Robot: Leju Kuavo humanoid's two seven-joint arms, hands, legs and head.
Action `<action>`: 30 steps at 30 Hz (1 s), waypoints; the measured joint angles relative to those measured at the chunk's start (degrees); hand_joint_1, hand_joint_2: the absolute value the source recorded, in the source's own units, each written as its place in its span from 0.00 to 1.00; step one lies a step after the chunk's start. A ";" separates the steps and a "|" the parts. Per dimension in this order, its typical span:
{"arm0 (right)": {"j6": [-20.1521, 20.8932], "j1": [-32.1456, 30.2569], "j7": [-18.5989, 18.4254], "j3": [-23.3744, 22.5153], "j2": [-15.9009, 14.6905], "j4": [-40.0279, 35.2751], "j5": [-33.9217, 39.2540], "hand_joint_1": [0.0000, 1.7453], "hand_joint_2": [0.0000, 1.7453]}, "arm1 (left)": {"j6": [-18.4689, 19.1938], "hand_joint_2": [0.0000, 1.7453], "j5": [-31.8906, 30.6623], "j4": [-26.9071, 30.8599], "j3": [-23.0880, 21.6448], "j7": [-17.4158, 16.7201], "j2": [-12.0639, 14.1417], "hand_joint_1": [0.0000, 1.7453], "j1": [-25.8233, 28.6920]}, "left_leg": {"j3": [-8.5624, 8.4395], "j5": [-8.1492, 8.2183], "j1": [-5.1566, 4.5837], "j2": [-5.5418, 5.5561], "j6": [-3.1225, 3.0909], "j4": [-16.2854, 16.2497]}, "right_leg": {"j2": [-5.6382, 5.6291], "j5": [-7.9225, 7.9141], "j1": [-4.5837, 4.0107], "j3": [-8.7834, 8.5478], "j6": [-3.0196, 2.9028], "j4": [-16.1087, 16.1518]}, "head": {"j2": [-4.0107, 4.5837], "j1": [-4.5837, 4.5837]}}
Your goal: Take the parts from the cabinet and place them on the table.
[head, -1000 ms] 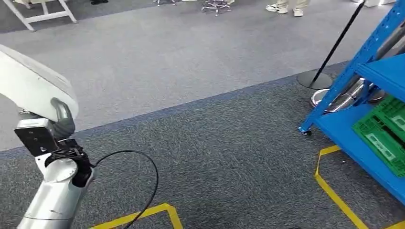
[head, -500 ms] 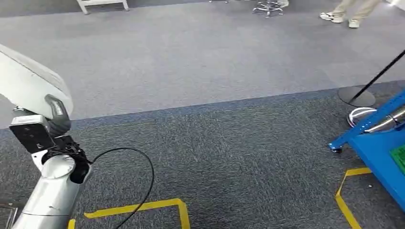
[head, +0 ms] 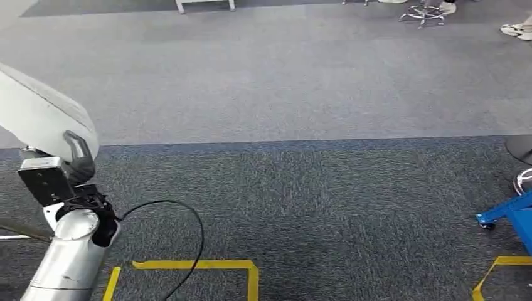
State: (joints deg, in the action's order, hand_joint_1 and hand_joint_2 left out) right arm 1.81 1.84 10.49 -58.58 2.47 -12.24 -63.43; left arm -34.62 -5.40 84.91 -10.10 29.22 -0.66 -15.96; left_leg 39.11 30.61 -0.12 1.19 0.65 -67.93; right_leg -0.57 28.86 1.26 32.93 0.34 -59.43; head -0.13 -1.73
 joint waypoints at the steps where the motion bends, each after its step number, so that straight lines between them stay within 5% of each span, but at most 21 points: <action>1: -0.02 -0.13 0.00 0.00 0.00 0.00 0.00 0.00 1.00 | 0.00 1.00 0.00 0.00 0.02 0.00 0.00 1.00 0.21 | 2.33 2.01 0.12 -0.45 0.10 -4.94 | 0.90 0.17 -0.10 -0.12 -0.19 -0.01 | 0.00 -0.09; 3: -0.02 -0.12 0.00 0.00 0.00 0.00 0.00 0.00 1.00 | 0.00 1.00 0.00 0.00 0.11 0.00 0.07 1.00 0.68 | 4.81 2.91 0.21 -0.54 0.16 -9.55 | 2.47 0.44 -0.19 -0.30 -0.28 -0.02 | 0.00 -0.07; 4: -0.02 -0.03 0.00 0.00 0.00 0.00 0.00 0.00 1.00 | 0.00 1.00 0.00 0.00 0.20 0.00 0.13 1.00 0.81 | 4.15 1.47 0.20 -0.59 0.06 -8.20 | 3.24 0.62 -0.25 -0.51 -0.26 -0.02 | 0.00 -0.11; 6: 0.02 0.00 0.00 0.00 0.02 0.00 -0.04 0.00 1.00 | 0.00 1.00 0.02 0.00 0.28 0.00 0.26 1.00 0.77 | -0.21 -4.00 -0.05 -1.67 -0.63 0.83 | 4.80 1.07 -0.42 -1.27 -0.24 0.00 | 0.00 -0.07; 7: 0.00 0.01 0.00 0.00 0.04 0.00 -0.13 0.00 1.00 | 0.00 1.00 0.00 0.04 0.33 0.00 0.33 1.00 0.75 | -2.55 -6.10 -0.51 -4.08 -1.32 5.58 | 5.38 1.31 -0.48 -1.65 -0.17 0.06 | 0.00 -0.11; 8: 0.00 0.02 0.02 0.00 0.11 0.00 -0.18 0.00 1.00 | 0.00 1.00 0.00 0.09 0.35 0.00 0.39 1.00 0.69 | -3.46 -4.98 -1.41 -6.79 -1.62 7.09 | 6.04 1.58 -0.85 -1.81 0.14 0.06 | 0.00 0.02; 12: 0.00 0.30 0.07 0.00 0.24 0.00 -0.39 0.00 1.00 | -0.07 1.00 0.00 0.48 0.70 0.02 0.65 1.00 1.08 | -3.67 -4.89 -1.48 -3.88 -2.52 8.87 | 9.19 2.02 -1.15 -2.78 1.15 0.77 | 0.00 -0.07; 13: -0.02 0.42 0.00 0.00 0.22 -0.02 -0.44 0.00 1.00 | -0.18 1.00 0.00 0.79 0.74 0.02 0.52 1.00 1.40 | -4.37 -5.27 -0.81 -3.34 -2.77 9.59 | 7.47 2.69 -0.83 -2.38 1.51 0.29 | 0.00 -0.04; 14: -0.04 0.46 0.00 0.00 0.22 0.00 -0.48 0.00 1.00 | -0.17 1.00 -0.04 1.07 0.74 0.11 0.52 1.00 1.25 | -4.48 -5.34 -0.58 -2.65 -3.08 9.73 | 3.71 3.82 -0.82 -1.38 1.59 -1.90 | 0.00 0.28; 15: -0.04 0.46 -0.09 0.00 0.35 0.00 -0.48 0.00 1.00 | -0.15 1.00 -0.02 1.20 0.85 0.07 0.50 1.00 1.13 | -4.39 -5.32 -0.49 -1.89 -3.21 9.73 | 1.86 5.61 -0.67 0.68 1.69 -5.85 | 0.00 0.61; 17: -0.02 0.06 -0.31 0.00 0.37 0.00 -0.52 0.00 1.00 | -0.15 1.00 0.00 1.20 0.90 0.04 0.28 1.00 1.72 | -4.39 -5.20 -0.52 -0.24 -3.40 9.71 | 0.80 8.86 -0.57 5.63 1.92 -14.66 | 0.00 0.70; 18: -0.02 -0.10 -0.37 0.00 0.37 0.00 -0.52 0.00 1.00 | -0.15 1.00 0.00 1.20 0.90 0.02 0.28 1.00 2.01 | -4.42 -5.20 -0.53 0.72 -3.39 9.66 | 0.69 8.86 -0.59 7.29 1.96 -16.82 | 0.00 0.70; 19: -0.02 -0.14 -0.39 0.00 0.37 0.00 -0.52 0.00 1.00 | -0.15 1.00 0.00 1.20 0.92 0.02 0.28 1.00 2.19 | -4.47 -5.18 -0.52 1.58 -3.37 9.61 | 0.65 7.27 -0.59 7.53 1.96 -16.10 | 0.00 0.66; 21: 0.00 -0.03 -0.42 0.00 0.35 0.00 -0.57 0.00 1.00 | 0.07 1.00 -0.07 1.20 0.96 0.02 0.26 1.00 2.18 | -4.57 -4.98 -0.34 3.36 -3.06 9.28 | 0.09 1.22 -0.46 4.55 1.95 -7.78 | 0.00 0.68; 22: 0.00 0.03 -0.42 0.00 0.35 0.00 -0.63 0.00 1.00 | 0.20 1.00 -0.15 1.20 0.96 0.02 0.22 1.00 2.18 | -4.59 -4.75 -0.23 4.06 -2.73 8.98 | -1.59 -1.48 -0.23 2.40 2.06 -2.68 | 0.00 0.70; 23: 0.06 0.09 -0.42 0.00 0.37 0.00 -0.70 0.00 1.00 | 0.26 1.00 -0.26 1.20 0.98 0.02 0.13 1.00 2.15 | -4.36 -4.62 -0.21 4.63 -2.36 8.81 | -4.66 -0.14 0.09 1.64 1.99 -1.30 | 0.00 0.67; 24: 0.09 0.06 -0.42 0.00 0.39 0.00 -0.72 0.00 1.00 | 0.33 1.00 -0.33 1.25 1.01 0.00 0.07 1.00 1.91 | -3.82 -4.45 -0.31 5.39 -2.13 8.04 | -4.80 -0.11 0.22 0.49 1.75 0.19 | 0.02 0.57; 27: 0.13 0.01 -0.50 0.00 0.39 0.00 -0.85 0.00 1.00 | 0.52 1.00 -0.44 1.25 1.16 0.02 -0.04 1.00 1.87 | -3.57 -4.98 0.00 7.40 -1.35 8.54 | -2.82 -0.12 -0.12 0.35 0.98 -0.10 | 0.00 0.68; 28: 0.13 0.08 -0.50 -0.02 0.57 0.00 -0.89 0.00 1.00 | 0.50 1.00 -0.46 1.25 1.29 0.02 -0.09 1.00 1.94 | -3.39 -4.54 -0.10 6.32 -1.12 8.16 | -1.93 -0.28 0.30 0.09 0.64 0.27 | 0.00 0.65; 29: 0.13 0.11 -0.46 -0.02 0.48 0.00 -0.92 0.00 1.00 | 0.52 1.00 -0.57 1.25 1.29 0.02 -0.07 1.00 1.76 | -2.88 -3.48 -0.53 2.72 -0.72 6.64 | -1.48 -0.19 0.26 -0.15 0.26 0.36 | 0.00 0.35; 30: 0.11 0.01 -0.46 -0.02 0.48 0.00 -0.92 0.00 1.00 | 0.52 1.00 -0.57 1.25 1.33 0.02 -0.09 1.00 1.47 | -1.29 -1.53 -0.39 0.62 -0.35 3.11 | -0.66 -0.04 0.14 -0.34 -0.07 0.39 | 0.00 -0.15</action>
State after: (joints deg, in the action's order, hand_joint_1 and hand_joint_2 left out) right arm 1.92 1.85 10.03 -58.60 2.95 -12.24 -64.35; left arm -34.10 -5.97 86.16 -8.77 29.24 -0.74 -14.49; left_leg 37.82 29.08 -0.51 1.81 0.29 -64.82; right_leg -1.23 28.82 1.40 32.58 0.27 -59.04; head -0.13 -1.88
